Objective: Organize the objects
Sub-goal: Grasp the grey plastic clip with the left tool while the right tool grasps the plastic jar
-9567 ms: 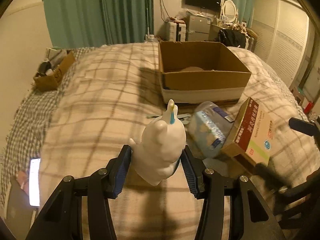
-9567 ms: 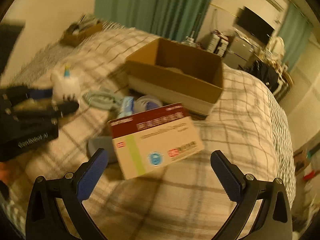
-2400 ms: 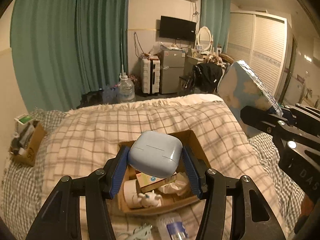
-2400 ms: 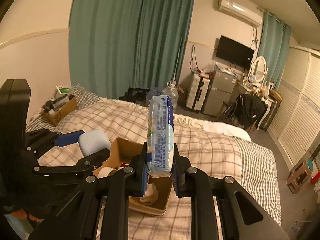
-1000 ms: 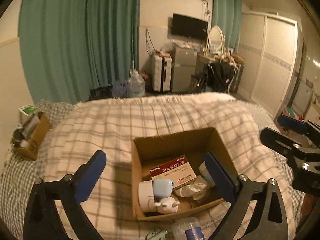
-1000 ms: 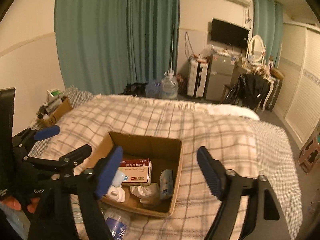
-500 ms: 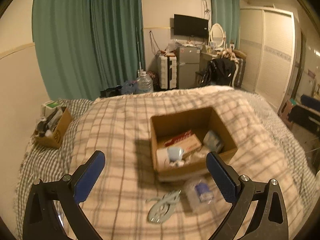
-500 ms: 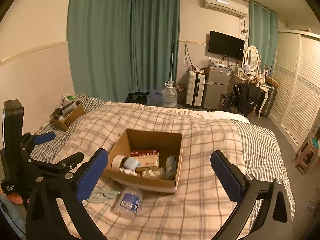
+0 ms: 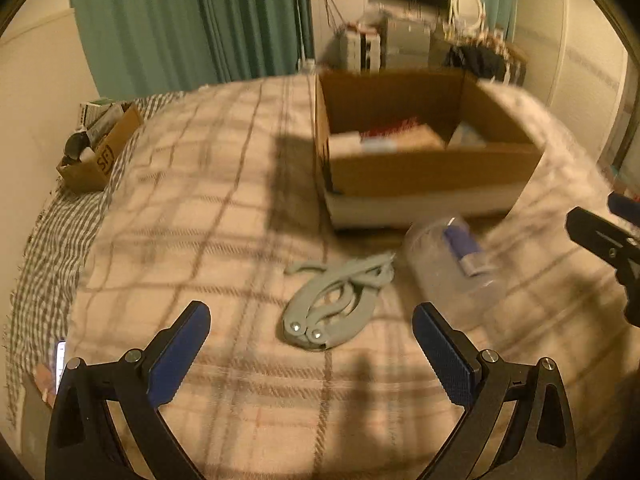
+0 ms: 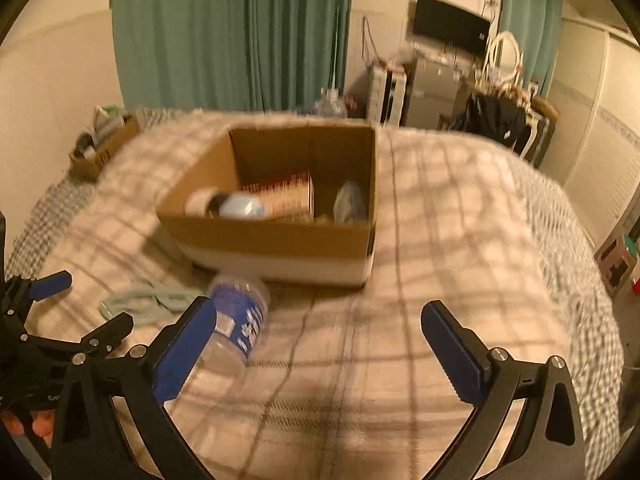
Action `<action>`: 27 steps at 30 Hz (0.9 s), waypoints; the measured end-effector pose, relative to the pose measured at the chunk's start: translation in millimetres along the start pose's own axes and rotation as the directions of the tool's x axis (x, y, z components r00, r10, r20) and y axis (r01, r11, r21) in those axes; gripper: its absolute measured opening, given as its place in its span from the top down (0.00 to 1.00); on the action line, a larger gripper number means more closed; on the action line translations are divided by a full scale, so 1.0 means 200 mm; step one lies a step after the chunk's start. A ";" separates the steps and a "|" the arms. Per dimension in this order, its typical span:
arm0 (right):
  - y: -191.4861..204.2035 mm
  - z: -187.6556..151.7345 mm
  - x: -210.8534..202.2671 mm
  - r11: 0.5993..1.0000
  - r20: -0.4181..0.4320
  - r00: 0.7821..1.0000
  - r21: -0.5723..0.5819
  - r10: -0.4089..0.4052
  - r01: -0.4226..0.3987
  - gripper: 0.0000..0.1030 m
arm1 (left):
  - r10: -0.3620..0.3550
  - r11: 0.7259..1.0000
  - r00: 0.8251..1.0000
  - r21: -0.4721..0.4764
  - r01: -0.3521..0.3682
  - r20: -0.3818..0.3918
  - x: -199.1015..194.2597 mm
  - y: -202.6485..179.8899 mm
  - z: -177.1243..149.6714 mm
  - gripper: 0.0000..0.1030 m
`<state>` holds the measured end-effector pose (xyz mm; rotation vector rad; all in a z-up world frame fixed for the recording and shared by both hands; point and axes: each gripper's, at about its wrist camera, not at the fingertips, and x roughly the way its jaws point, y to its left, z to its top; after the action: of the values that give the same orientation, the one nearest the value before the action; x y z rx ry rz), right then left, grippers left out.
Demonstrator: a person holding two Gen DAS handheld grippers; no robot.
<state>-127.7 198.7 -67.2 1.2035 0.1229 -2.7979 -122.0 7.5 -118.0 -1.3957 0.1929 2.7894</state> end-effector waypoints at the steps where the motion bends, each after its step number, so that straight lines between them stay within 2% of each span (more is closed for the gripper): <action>1: -0.01 -0.02 0.03 1.000 -0.016 1.000 0.011 0.011 -0.010 0.00 | 0.013 1.000 1.000 0.012 -0.013 -0.014 0.02 -0.01 0.00 0.00; 6: -0.03 -0.06 0.10 0.998 -0.063 0.997 0.054 0.033 -0.030 0.00 | 0.056 0.991 0.998 0.118 -0.055 -0.007 0.10 -0.06 0.05 0.00; 8: -0.03 -0.06 0.11 0.998 -0.067 0.997 0.058 0.033 -0.030 0.00 | 0.042 0.985 0.999 0.169 -0.037 -0.027 0.15 -0.11 0.08 0.00; 9: -0.03 -0.06 0.11 0.998 -0.070 0.997 0.059 0.033 -0.029 0.00 | 0.033 0.981 0.998 0.191 -0.022 -0.051 0.19 -0.13 0.08 0.02; 12: -0.02 -0.07 0.12 0.998 -0.077 0.997 0.059 0.027 -0.023 0.00 | 0.054 0.974 0.992 0.224 -0.028 -0.114 0.30 -0.15 0.07 0.18; 16: -0.01 -0.08 0.13 0.999 -0.085 0.996 0.053 0.011 -0.007 0.00 | 0.032 0.966 0.992 0.259 0.001 -0.123 0.31 -0.19 0.06 0.34; 20: 0.01 -0.08 0.12 0.999 -0.073 0.997 0.040 -0.005 0.008 0.00 | 0.021 0.971 0.997 0.240 -0.004 -0.070 0.23 -0.17 0.03 0.36; 24: 0.03 -0.07 0.09 0.999 -0.055 0.998 0.023 -0.023 0.025 0.00 | -0.016 0.991 1.000 0.136 0.016 -0.006 0.09 -0.10 0.01 0.36; 27: 0.07 -0.05 0.09 1.000 -0.063 0.998 0.006 -0.021 0.022 0.00 | -0.021 0.998 1.000 0.055 0.020 0.013 0.03 -0.01 0.00 0.36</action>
<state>-130.8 186.0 -88.3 1.3001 0.1322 -2.7817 -125.3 9.1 -123.5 -1.3592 0.2519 2.7535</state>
